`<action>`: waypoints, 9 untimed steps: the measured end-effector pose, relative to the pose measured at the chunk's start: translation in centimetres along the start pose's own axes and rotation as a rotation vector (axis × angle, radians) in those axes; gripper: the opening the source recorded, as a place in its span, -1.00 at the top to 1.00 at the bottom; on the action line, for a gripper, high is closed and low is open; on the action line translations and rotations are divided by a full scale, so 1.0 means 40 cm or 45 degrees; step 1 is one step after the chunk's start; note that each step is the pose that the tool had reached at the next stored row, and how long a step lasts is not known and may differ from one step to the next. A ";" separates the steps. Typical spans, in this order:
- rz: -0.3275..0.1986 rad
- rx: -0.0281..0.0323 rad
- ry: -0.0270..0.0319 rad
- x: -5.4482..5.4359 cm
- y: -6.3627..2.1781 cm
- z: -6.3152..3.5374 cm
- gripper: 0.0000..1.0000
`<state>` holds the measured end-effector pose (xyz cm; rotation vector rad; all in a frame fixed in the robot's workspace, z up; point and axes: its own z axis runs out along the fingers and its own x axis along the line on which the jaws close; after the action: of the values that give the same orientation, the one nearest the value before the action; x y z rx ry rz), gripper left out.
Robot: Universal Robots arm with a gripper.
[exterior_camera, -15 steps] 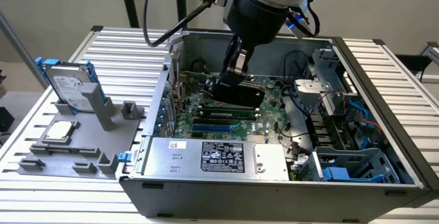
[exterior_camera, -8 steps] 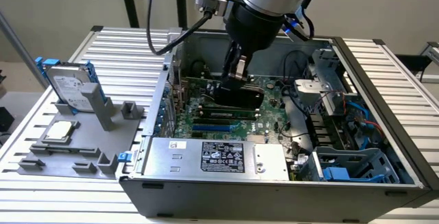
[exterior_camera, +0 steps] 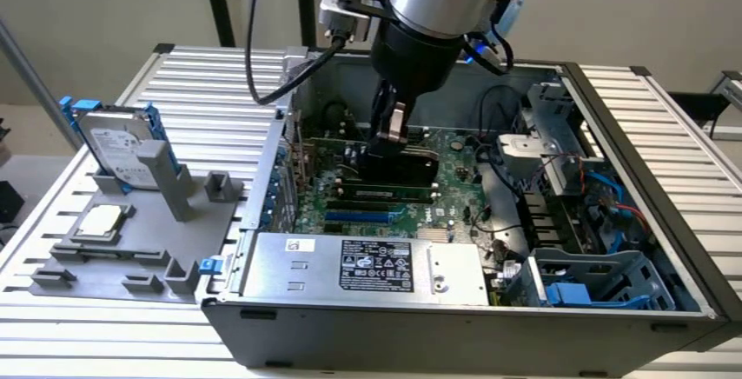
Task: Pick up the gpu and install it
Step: 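Insert the gpu into the slot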
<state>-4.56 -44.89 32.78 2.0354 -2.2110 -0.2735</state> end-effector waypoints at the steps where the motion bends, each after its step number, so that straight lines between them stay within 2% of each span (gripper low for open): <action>1: -0.009 -0.0003 -0.0004 0.000 0.000 0.004 0.47; 7: -0.060 -0.0034 -0.0065 0.006 -0.005 0.027 0.47; 9: -0.073 -0.0045 -0.0125 0.009 -0.006 0.033 0.47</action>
<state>-4.63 -45.22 31.42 2.1030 -2.1583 -0.2936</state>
